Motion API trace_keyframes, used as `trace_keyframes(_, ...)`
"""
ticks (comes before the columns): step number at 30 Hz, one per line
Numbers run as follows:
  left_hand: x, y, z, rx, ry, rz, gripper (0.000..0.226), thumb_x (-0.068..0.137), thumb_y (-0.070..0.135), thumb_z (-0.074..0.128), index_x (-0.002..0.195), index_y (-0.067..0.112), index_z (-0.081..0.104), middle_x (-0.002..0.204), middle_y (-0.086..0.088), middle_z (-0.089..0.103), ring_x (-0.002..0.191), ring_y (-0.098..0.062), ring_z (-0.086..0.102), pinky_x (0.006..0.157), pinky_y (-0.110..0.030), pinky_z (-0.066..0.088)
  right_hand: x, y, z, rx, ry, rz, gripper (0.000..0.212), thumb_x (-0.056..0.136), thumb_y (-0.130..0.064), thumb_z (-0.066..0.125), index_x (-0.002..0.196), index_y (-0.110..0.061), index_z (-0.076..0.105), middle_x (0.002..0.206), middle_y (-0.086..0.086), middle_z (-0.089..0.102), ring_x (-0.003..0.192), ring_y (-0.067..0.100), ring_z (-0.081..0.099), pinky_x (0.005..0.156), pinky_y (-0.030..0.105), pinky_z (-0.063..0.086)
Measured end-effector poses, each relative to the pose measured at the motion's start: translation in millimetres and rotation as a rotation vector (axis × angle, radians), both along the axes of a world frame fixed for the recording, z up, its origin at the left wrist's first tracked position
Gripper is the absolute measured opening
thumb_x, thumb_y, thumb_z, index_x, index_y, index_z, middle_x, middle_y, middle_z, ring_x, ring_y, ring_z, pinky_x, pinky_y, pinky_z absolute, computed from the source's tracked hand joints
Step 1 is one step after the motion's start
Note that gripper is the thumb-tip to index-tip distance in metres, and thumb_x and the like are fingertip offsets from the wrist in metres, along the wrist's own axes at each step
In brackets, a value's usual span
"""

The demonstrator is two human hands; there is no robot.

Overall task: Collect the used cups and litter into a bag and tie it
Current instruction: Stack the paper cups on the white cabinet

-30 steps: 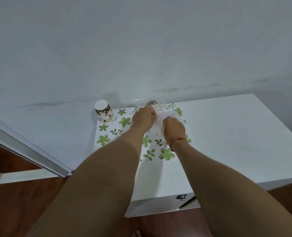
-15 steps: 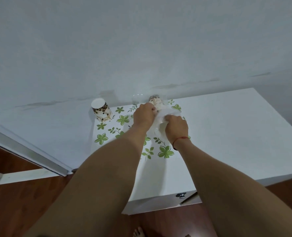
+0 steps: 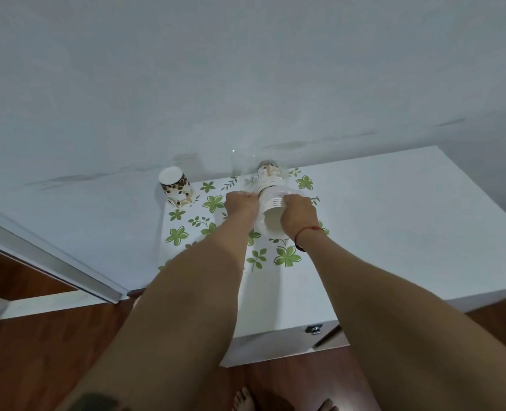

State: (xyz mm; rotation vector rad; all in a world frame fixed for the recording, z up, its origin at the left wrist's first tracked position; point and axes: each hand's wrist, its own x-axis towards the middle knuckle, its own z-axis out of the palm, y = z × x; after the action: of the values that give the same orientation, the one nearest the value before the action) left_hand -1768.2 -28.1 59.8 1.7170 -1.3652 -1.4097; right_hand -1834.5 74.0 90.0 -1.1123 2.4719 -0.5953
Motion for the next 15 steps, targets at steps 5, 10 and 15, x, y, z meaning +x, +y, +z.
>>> trace_keyframes(5, -1.8, 10.0, -8.8, -0.046, -0.010, -0.090, 0.023, 0.087, 0.008, 0.066, 0.108, 0.002, 0.074, 0.111, -0.013, 0.073, 0.103, -0.026, 0.068, 0.095, -0.033, 0.055, -10.6, 13.6, 3.3, 0.008, -0.019, 0.010, 0.036, 0.082, 0.005, 0.041, 0.109, -0.003, 0.064, 0.119, 0.019, 0.062, 0.113, 0.036, 0.056, 0.089, 0.032, 0.046)
trace_keyframes(10, 9.6, 19.3, 1.2, 0.332, 0.289, -0.012, 0.036, 0.084, 0.031, 0.073, 0.109, 0.006, 0.066, 0.097, -0.011, 0.071, 0.082, -0.026, 0.067, 0.069, -0.036, 0.059, -14.7, 14.2, 7.9, -0.008, -0.094, -0.078, 0.035, 0.086, 0.004, 0.040, 0.111, 0.000, 0.064, 0.121, 0.021, 0.060, 0.115, 0.037, 0.056, 0.095, 0.037, 0.047)
trace_keyframes(15, 15.3, 27.9, 3.9, 0.284, 0.235, 0.056, 0.025, 0.075, 0.007, 0.078, 0.093, 0.004, 0.061, 0.078, -0.007, 0.064, 0.083, -0.023, 0.062, 0.087, -0.041, 0.056, -5.6, 13.0, 9.9, -0.032, -0.175, -0.090, 0.035, 0.086, 0.004, 0.040, 0.112, 0.002, 0.065, 0.120, 0.022, 0.061, 0.119, 0.037, 0.054, 0.097, 0.037, 0.048)
